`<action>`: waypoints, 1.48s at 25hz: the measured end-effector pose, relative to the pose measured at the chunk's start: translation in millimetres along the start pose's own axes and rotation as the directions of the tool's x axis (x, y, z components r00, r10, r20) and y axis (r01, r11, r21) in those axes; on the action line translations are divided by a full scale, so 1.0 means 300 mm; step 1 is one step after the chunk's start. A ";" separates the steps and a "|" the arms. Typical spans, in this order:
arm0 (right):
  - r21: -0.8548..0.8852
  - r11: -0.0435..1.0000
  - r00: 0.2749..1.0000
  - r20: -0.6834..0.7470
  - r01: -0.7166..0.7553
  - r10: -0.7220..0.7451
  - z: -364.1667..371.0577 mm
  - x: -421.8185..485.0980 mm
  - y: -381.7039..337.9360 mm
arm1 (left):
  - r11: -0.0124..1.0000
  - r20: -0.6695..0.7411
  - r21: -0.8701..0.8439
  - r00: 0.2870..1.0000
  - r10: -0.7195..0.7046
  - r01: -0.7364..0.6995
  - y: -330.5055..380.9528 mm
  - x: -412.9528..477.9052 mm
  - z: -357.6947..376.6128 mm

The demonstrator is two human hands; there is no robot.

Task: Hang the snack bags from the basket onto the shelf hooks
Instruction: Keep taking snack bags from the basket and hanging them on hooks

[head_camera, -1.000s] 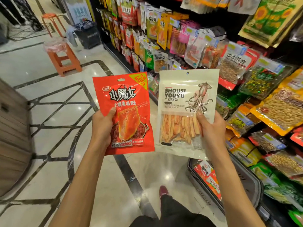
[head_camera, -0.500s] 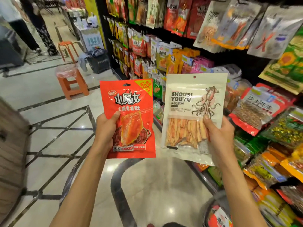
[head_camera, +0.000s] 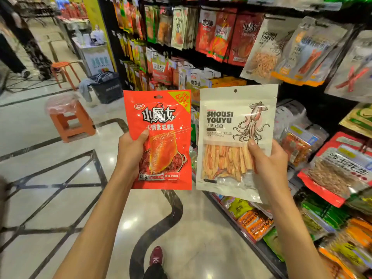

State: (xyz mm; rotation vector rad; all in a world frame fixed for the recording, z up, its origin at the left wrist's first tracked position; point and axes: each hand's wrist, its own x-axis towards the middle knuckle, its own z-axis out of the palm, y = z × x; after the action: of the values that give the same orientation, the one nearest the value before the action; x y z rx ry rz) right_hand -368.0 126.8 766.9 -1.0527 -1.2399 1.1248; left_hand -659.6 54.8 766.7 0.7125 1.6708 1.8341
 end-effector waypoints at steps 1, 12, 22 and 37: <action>0.000 1.000 1.000 -0.012 0.001 -0.001 0.036 0.038 0.002 | 1.000 0.018 -0.007 1.000 0.002 -0.002 0.003 0.071 0.011; -0.053 0.997 0.949 -0.308 0.057 -0.071 0.403 0.441 -0.018 | 0.998 0.303 -0.008 0.951 0.061 -0.062 0.095 0.855 0.203; -0.195 0.978 0.838 -0.521 0.071 -0.165 0.454 0.719 0.037 | 0.999 0.506 -0.049 0.862 0.021 0.004 0.065 1.267 0.528; -0.215 0.969 0.741 -0.630 0.119 -0.231 0.492 1.079 0.017 | 0.985 0.685 -0.175 0.719 0.119 0.003 0.201 1.658 1.080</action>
State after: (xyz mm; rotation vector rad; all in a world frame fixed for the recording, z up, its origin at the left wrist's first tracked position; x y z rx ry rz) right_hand -515.7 446.1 819.7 -1.2756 -0.8373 0.4307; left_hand -784.9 630.1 863.7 1.2081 0.9890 1.4367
